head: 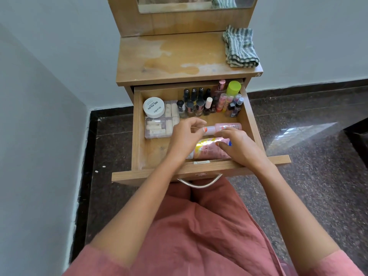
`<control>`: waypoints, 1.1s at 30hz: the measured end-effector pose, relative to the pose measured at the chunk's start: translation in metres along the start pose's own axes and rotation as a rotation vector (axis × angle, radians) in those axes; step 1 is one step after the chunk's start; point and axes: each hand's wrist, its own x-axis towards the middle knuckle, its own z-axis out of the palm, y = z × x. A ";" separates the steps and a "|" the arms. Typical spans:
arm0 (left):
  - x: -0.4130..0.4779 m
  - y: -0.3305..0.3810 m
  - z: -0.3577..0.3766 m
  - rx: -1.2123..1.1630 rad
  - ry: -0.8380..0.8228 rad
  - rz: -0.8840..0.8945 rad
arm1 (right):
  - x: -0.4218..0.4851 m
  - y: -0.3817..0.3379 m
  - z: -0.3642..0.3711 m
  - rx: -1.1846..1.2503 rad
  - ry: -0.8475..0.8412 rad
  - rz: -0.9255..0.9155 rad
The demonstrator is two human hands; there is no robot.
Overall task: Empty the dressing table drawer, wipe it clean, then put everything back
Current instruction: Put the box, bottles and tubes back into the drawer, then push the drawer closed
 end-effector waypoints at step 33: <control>-0.111 -0.097 0.026 0.743 0.125 0.468 | -0.087 0.018 0.108 -0.175 0.429 -0.250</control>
